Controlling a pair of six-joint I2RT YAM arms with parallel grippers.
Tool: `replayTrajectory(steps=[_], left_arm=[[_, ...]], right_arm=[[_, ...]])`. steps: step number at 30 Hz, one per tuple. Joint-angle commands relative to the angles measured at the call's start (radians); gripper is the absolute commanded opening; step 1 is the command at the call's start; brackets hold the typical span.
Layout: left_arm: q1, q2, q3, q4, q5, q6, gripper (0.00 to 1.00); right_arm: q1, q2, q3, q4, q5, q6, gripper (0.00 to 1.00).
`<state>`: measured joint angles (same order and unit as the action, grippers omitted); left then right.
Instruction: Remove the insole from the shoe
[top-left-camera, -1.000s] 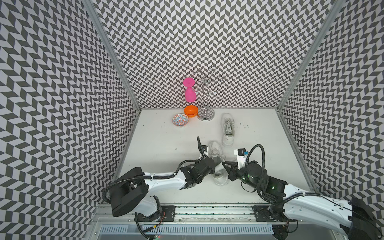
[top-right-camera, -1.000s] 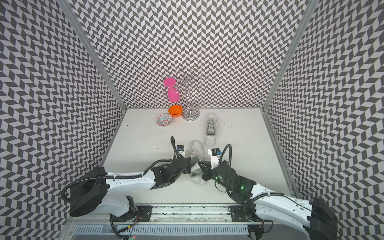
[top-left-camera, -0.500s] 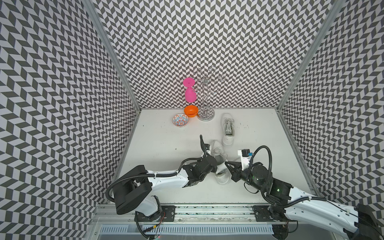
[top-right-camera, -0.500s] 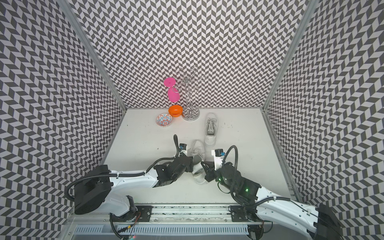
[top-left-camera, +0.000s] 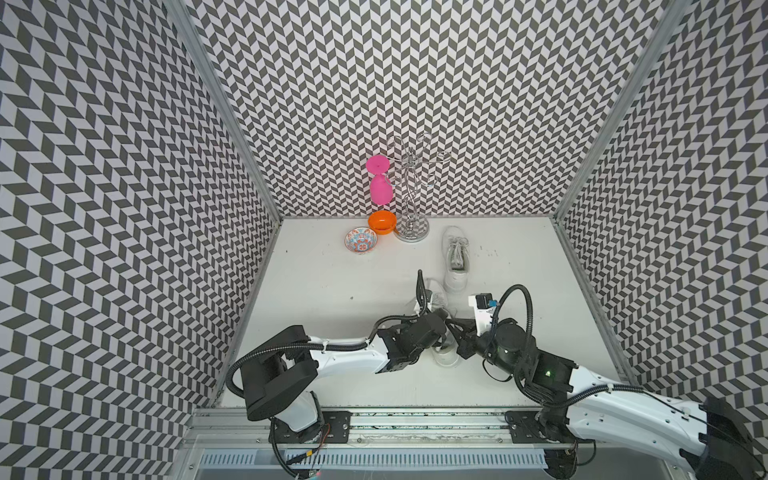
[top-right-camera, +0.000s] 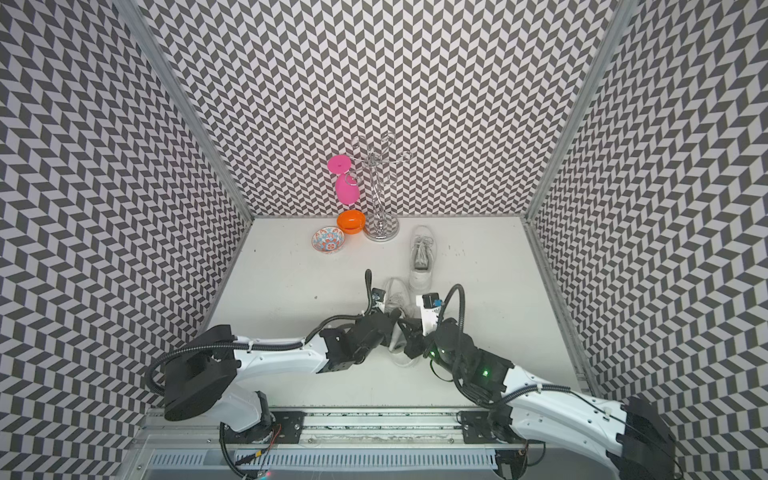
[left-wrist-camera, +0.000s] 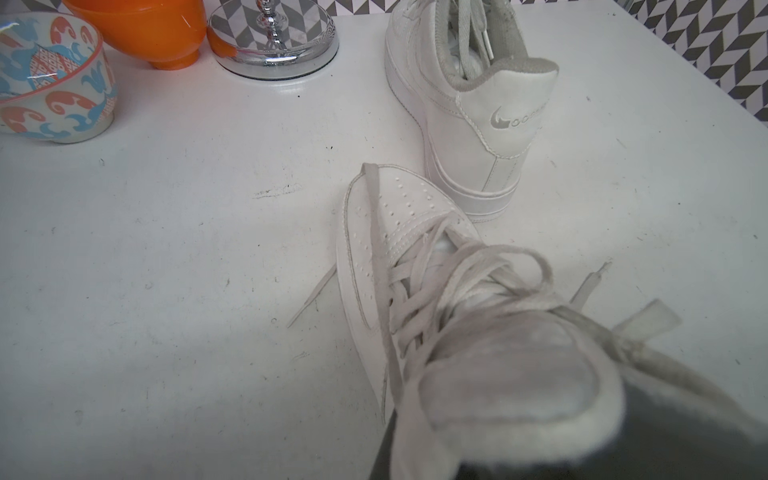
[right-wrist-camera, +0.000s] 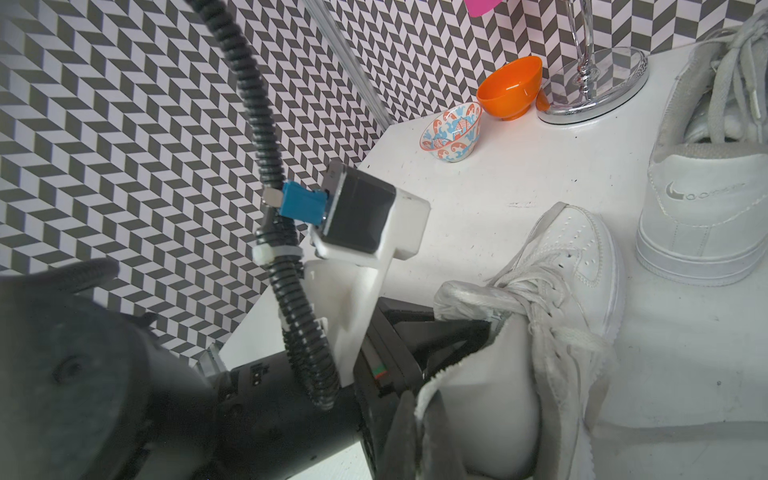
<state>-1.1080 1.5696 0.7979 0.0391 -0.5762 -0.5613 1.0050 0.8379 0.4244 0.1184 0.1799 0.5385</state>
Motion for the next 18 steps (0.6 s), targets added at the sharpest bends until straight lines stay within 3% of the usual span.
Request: replayTrajectory(steps=[1,8,18], left_arm=[[0.01,0.05,-0.014,-0.114,0.008,0.016,0.0],[0.031,0.084,0.001,-0.159,-0.037,0.035,0.0],[0.054,0.068,0.012,-0.17,-0.023,0.031,0.0]], right_arm=[[0.009,-0.056,0.079,0.215,-0.033,-0.042,0.0],[0.009,-0.213,0.061,0.151,-0.009,-0.059,0.0],[0.009,-0.287,0.018,0.087,0.071,-0.04,0.0]])
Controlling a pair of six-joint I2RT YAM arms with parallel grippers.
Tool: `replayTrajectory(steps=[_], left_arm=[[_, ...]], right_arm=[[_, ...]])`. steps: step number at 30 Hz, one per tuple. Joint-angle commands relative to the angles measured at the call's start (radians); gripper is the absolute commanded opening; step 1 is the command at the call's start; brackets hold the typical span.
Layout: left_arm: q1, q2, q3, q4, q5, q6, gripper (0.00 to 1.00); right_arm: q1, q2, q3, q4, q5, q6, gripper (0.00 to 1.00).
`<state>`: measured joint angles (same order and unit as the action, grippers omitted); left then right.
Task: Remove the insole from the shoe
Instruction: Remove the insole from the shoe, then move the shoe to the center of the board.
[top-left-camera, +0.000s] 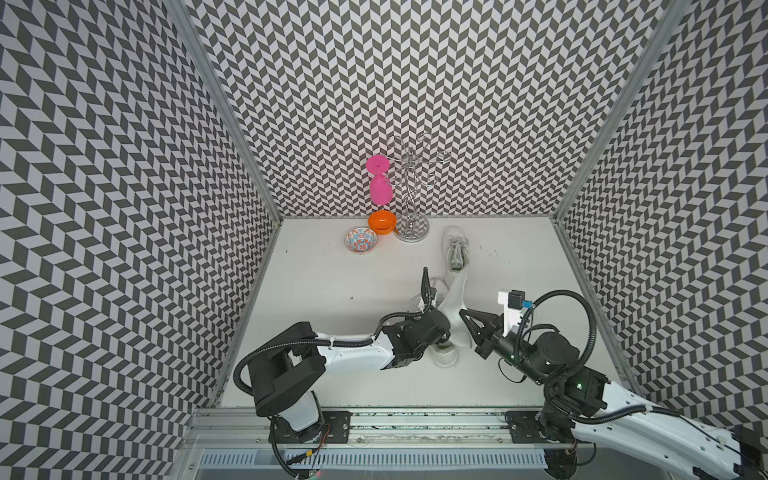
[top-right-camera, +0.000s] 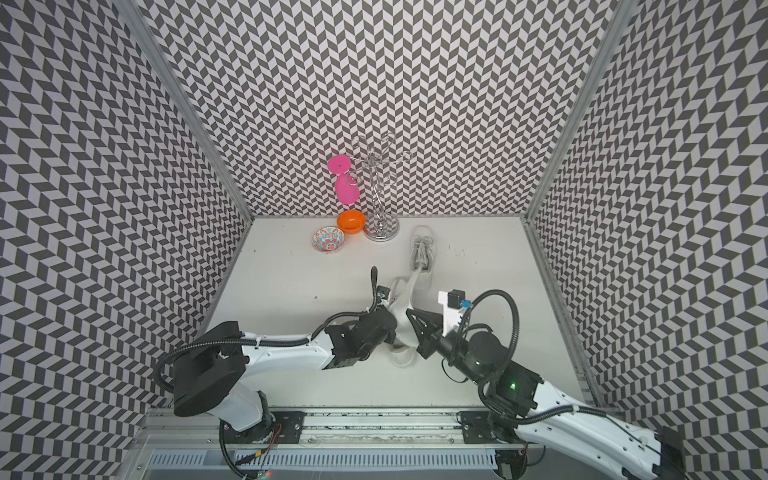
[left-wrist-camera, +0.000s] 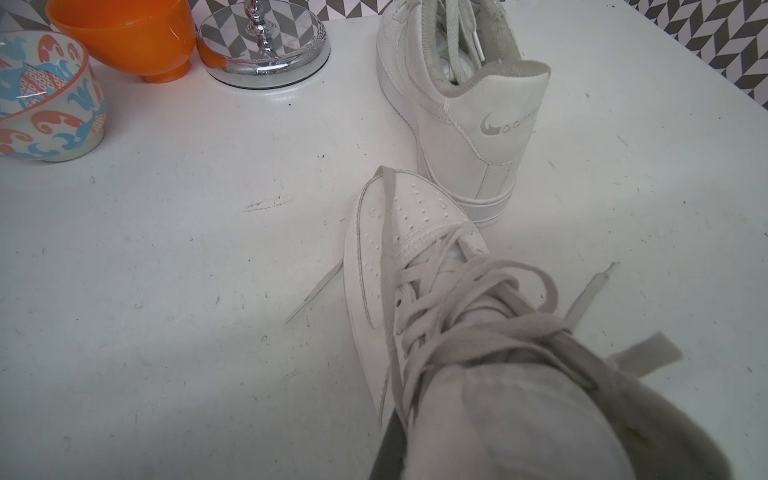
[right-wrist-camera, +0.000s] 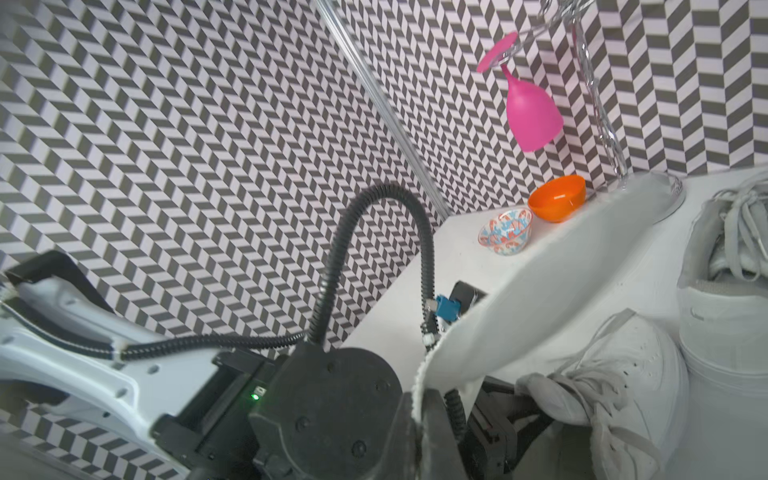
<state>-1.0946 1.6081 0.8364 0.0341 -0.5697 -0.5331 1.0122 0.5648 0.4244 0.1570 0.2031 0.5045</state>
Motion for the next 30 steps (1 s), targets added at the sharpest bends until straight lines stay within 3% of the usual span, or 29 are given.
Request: replayTrajectory(steps=[1,7,15,22,26,30], left_arm=[[0.05,0.024,-0.025,-0.171,-0.033,0.002,0.0],[0.12,-0.04,-0.025,-0.206,-0.047,0.014,0.0],[0.227,-0.104,-0.004,-0.195,-0.065,0.076,0.0],[0.399,-0.138,-0.007,-0.076,0.016,0.261,0.0],[0.54,-0.185,-0.043,-0.021,0.103,0.316,0.0],[0.611,-0.208,-0.081,0.024,0.108,0.365,0.0]], right_arm=[[0.002,-0.023,0.023,0.026,0.063,-0.013,0.0],[0.002,-0.092,0.007,-0.118,0.229,0.008,0.0],[-0.001,-0.133,-0.027,-0.214,0.329,0.045,0.0],[0.0,-0.122,-0.042,-0.221,0.351,0.054,0.0],[-0.001,-0.124,-0.042,-0.228,0.356,0.058,0.0],[-0.002,-0.128,-0.038,-0.244,0.368,0.058,0.0]])
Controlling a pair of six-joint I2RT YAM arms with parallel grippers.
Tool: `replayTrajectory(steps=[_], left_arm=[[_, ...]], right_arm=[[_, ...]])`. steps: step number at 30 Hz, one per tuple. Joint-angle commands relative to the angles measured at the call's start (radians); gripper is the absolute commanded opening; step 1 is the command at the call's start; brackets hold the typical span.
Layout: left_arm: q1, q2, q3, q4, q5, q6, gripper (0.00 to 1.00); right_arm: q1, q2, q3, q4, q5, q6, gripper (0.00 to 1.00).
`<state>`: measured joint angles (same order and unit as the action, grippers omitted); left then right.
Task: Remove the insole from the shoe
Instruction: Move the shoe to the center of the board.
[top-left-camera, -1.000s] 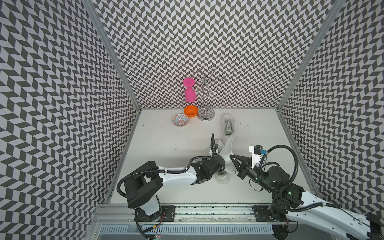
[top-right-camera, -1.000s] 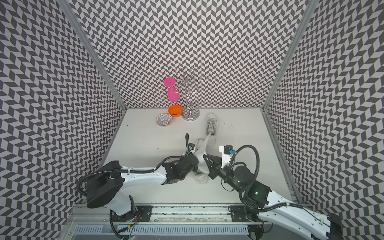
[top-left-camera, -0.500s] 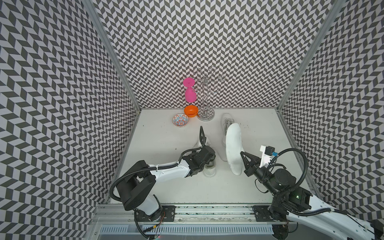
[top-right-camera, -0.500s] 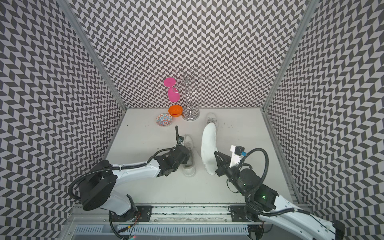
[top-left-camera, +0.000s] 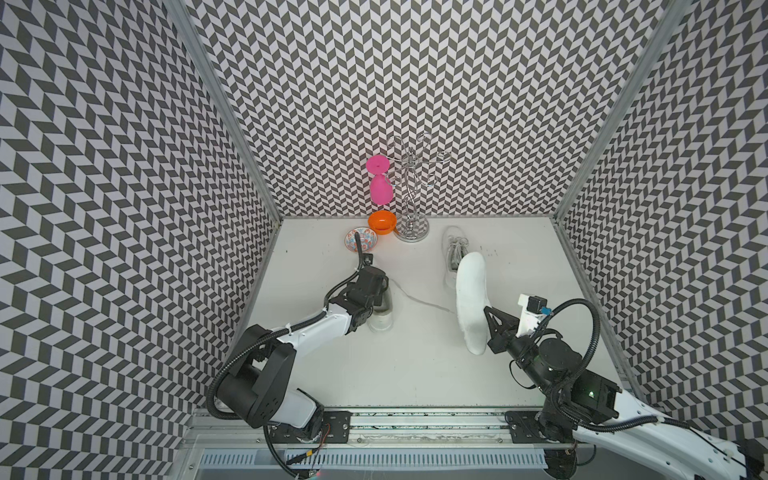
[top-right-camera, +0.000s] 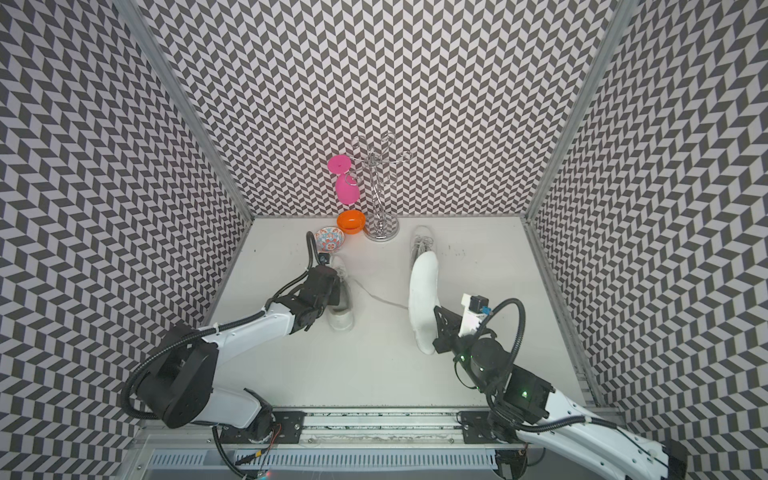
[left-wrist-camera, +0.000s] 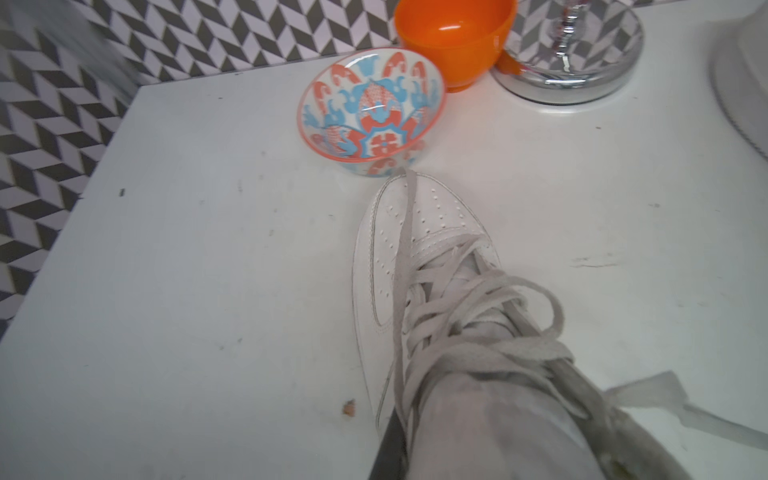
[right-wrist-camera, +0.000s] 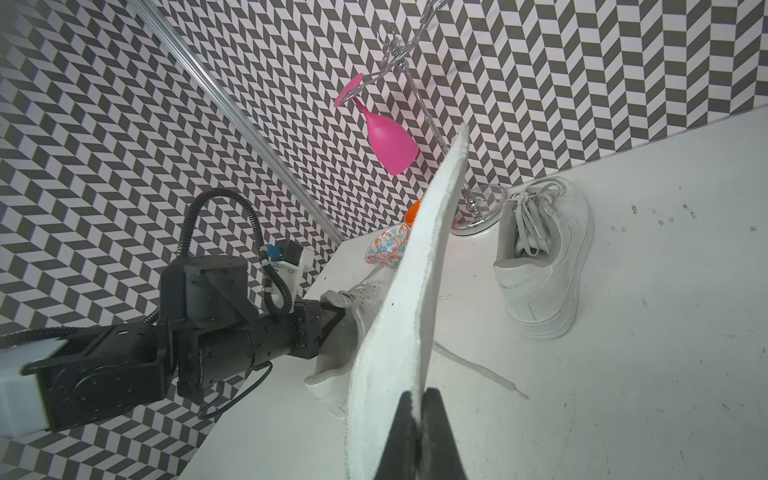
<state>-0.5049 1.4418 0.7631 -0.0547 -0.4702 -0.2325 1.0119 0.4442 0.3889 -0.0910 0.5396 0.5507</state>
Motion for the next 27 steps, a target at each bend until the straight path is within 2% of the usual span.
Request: replayTrajectory(steps=[1,11,14,17,20,22,27], left_arm=[[0.032,-0.038,-0.008,0.113,0.011,0.075,0.0],[0.164,-0.005,0.001,0.092,0.049,0.036,0.0],[0.181,-0.005,0.004,0.087,0.043,-0.003,0.11],[0.181,0.0,0.005,0.077,0.039,-0.033,0.29],[0.181,-0.012,-0.008,0.081,0.042,-0.054,0.35],[0.18,-0.041,-0.024,0.083,0.035,-0.08,0.44],[0.165,-0.177,-0.089,0.099,0.01,-0.154,0.59]], right_arm=[[-0.002,-0.009,-0.002,-0.002,0.036,0.013,0.0],[-0.031,0.011,0.028,-0.065,0.085,0.011,0.0],[-0.062,0.035,0.03,-0.075,0.065,0.02,0.0],[-0.113,0.065,0.025,-0.075,0.02,0.034,0.0],[-0.184,0.099,0.028,-0.076,-0.04,0.038,0.0],[-0.237,0.126,0.031,-0.079,-0.07,0.037,0.0],[-0.373,0.184,0.051,-0.108,-0.121,0.037,0.0]])
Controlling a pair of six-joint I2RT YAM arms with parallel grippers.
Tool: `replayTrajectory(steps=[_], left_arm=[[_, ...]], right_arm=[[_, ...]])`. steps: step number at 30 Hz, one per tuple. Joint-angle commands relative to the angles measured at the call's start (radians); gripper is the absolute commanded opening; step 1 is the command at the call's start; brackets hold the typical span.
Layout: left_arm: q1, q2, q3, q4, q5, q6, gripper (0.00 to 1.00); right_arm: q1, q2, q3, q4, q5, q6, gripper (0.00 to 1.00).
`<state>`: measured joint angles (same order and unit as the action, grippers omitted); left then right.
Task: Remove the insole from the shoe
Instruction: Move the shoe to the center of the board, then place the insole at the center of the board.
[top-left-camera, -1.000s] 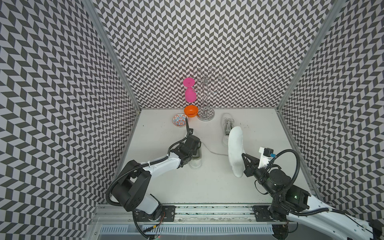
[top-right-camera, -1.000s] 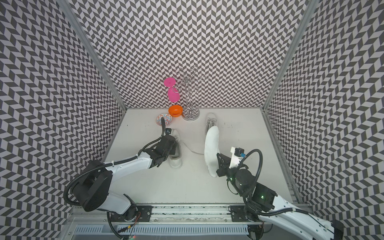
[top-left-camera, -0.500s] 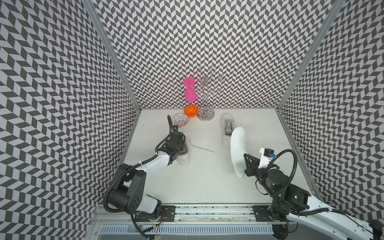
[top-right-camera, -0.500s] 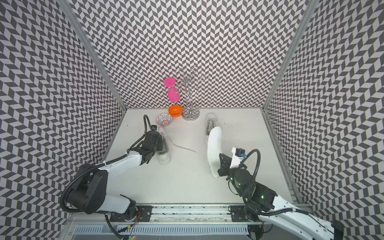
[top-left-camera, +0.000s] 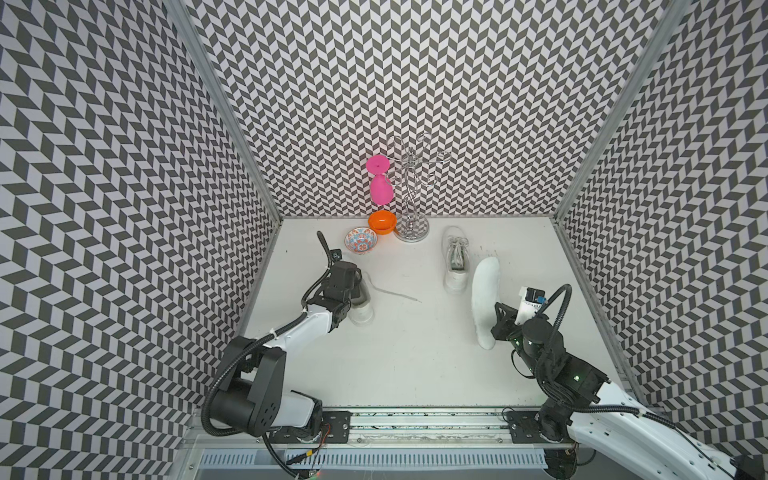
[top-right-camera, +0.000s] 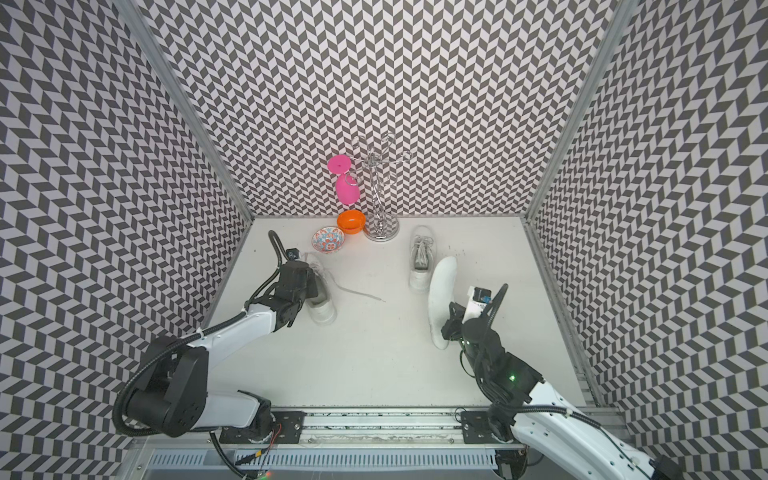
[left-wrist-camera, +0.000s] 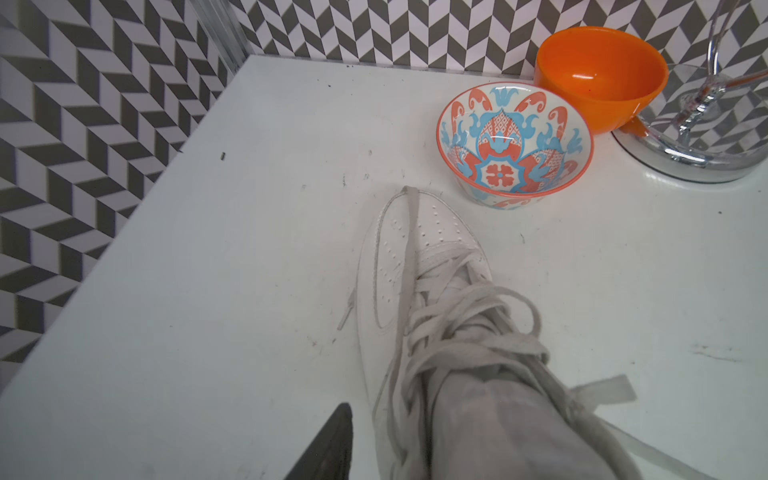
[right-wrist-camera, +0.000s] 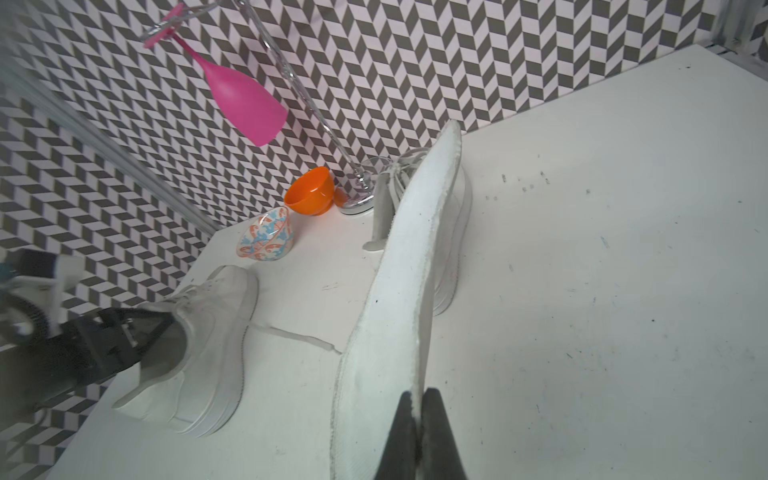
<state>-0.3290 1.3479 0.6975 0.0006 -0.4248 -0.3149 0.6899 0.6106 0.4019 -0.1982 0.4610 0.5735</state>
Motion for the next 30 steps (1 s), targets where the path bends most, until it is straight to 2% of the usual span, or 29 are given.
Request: replayTrajectory(steps=[1,2,3,4,7,10,12,15,21,30], left_arm=[[-0.018,-0.12,-0.037,0.047,-0.04,-0.088,0.61],[-0.028,-0.152,-0.05,0.051,-0.043,-0.114,0.63],[-0.04,-0.186,-0.065,0.052,-0.048,-0.128,0.71],[-0.054,-0.219,-0.074,0.048,-0.058,-0.141,0.74],[-0.102,-0.311,-0.104,0.053,-0.074,-0.173,0.77],[-0.146,-0.388,-0.14,0.075,-0.033,-0.196,0.85],[-0.164,-0.437,-0.176,0.111,0.031,-0.208,0.99],[-0.173,-0.489,-0.224,0.151,0.112,-0.228,1.0],[-0.178,-0.536,-0.305,0.209,0.22,-0.212,1.0],[-0.178,-0.547,-0.34,0.247,0.247,-0.182,1.0]], right_arm=[[-0.083,0.03,0.043,-0.014,-0.048,0.017,0.0],[-0.112,0.038,0.045,-0.021,-0.059,0.017,0.0],[-0.148,0.045,0.046,-0.026,-0.073,0.017,0.0],[-0.185,0.052,0.046,-0.032,-0.09,0.019,0.0],[-0.299,0.08,0.041,-0.033,-0.165,0.015,0.0],[-0.394,0.12,0.035,-0.029,-0.223,0.008,0.0],[-0.455,0.153,0.028,-0.017,-0.262,0.008,0.0],[-0.527,0.199,0.02,0.0,-0.307,0.007,0.0],[-0.633,0.244,-0.005,-0.008,-0.315,0.007,0.0],[-0.766,0.335,-0.062,0.041,-0.375,0.051,0.0]])
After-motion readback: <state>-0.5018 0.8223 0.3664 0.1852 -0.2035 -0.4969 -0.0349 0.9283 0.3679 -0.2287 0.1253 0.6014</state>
